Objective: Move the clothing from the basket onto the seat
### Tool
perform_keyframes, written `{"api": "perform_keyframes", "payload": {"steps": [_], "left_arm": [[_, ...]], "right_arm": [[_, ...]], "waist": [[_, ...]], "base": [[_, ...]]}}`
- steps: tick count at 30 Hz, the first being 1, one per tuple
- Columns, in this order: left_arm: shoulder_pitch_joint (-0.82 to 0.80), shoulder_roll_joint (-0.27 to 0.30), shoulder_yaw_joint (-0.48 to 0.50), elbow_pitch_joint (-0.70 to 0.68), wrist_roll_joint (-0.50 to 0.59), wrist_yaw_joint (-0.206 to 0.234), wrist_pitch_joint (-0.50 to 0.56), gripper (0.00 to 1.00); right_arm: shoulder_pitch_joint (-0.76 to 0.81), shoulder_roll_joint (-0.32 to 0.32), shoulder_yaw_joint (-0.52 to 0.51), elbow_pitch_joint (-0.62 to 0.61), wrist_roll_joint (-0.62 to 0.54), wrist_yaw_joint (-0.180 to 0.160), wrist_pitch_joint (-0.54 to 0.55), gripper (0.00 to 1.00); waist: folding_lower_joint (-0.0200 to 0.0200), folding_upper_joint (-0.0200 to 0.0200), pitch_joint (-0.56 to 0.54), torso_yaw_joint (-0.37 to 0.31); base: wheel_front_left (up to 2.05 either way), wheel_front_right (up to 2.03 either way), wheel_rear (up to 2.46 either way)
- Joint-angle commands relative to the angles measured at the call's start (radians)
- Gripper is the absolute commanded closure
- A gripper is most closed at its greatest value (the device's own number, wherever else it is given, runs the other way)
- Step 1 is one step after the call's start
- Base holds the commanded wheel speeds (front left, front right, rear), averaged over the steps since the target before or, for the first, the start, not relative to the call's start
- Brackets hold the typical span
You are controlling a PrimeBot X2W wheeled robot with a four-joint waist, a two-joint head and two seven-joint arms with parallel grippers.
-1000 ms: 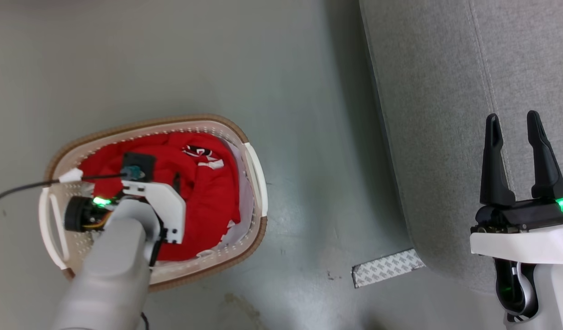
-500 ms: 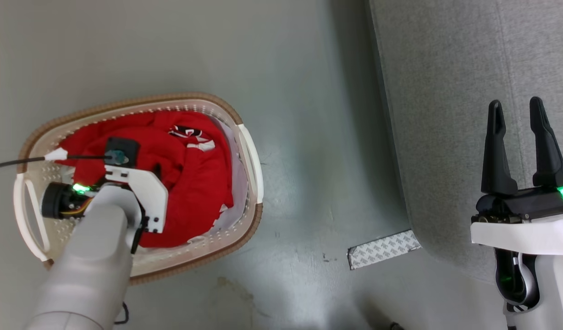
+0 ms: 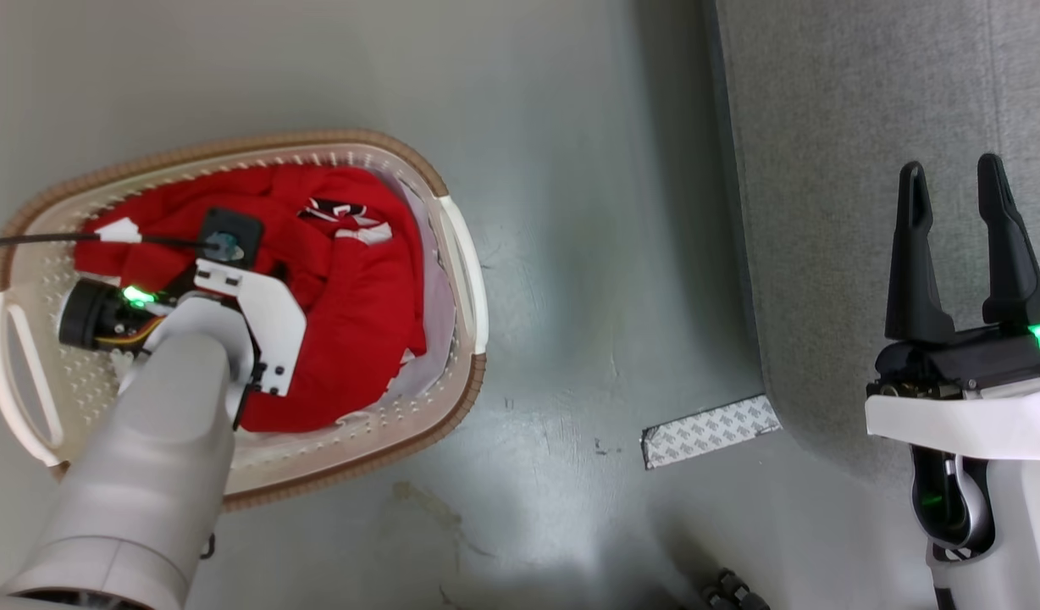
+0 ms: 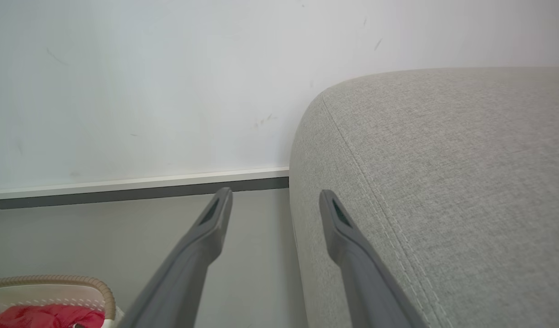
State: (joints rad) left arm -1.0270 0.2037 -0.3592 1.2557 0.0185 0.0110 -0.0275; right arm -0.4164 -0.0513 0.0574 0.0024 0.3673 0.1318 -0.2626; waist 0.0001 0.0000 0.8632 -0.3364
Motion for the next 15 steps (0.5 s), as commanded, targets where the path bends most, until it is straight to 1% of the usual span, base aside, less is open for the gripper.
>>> {"api": "perform_keyframes", "payload": {"steps": [1,3,4,5,6,7,10,15], "left_arm": [[-0.014,0.005,-0.004,0.007,0.018,0.007,0.003,0.00],[-0.022,0.004,-0.016,0.009,0.021,0.008,0.006,0.00],[-0.024,0.004,-0.019,0.011,0.018,0.007,0.007,0.19],[-0.027,0.003,-0.024,0.012,0.021,0.007,0.007,0.55],[-0.029,0.002,-0.028,0.013,0.023,0.008,0.005,0.74],[-0.030,0.001,-0.031,0.014,0.024,0.005,0.005,1.00],[-0.032,-0.005,-0.036,0.015,0.021,0.001,0.000,1.00],[-0.020,-0.046,-0.016,0.011,-0.023,-0.006,-0.050,1.00]], "right_arm": [[-0.018,0.001,0.002,-0.006,0.005,-0.002,-0.003,0.00],[-0.020,0.001,0.003,-0.007,0.007,-0.002,-0.003,0.00],[-0.021,0.001,0.003,-0.007,0.007,-0.002,-0.003,0.00],[-0.021,0.001,0.003,-0.007,0.007,-0.002,-0.003,0.00],[-0.021,0.001,0.002,-0.007,0.007,-0.002,-0.003,0.00],[-0.020,0.001,0.000,-0.006,0.007,-0.002,-0.003,0.00],[-0.019,0.001,-0.006,-0.004,0.004,-0.002,-0.004,0.00],[-0.004,0.001,-0.028,0.010,-0.013,-0.002,-0.003,0.00]], "waist": [[-0.0001,0.0000,0.015,-0.005],[-0.0001,0.0000,0.026,-0.007],[-0.0001,0.0000,0.030,-0.008],[-0.0001,0.0000,0.034,-0.008],[-0.0001,0.0000,0.036,-0.008],[-0.0001,0.0000,0.038,-0.008],[-0.0001,0.0000,0.040,-0.003],[-0.0001,0.0000,0.007,0.035]], "base": [[0.00,0.00,0.00],[0.00,0.00,0.00],[0.00,0.00,0.00],[0.00,0.00,0.00],[0.00,0.00,0.00],[0.00,0.00,0.00],[0.00,0.00,0.00],[0.00,0.00,0.00]]}}
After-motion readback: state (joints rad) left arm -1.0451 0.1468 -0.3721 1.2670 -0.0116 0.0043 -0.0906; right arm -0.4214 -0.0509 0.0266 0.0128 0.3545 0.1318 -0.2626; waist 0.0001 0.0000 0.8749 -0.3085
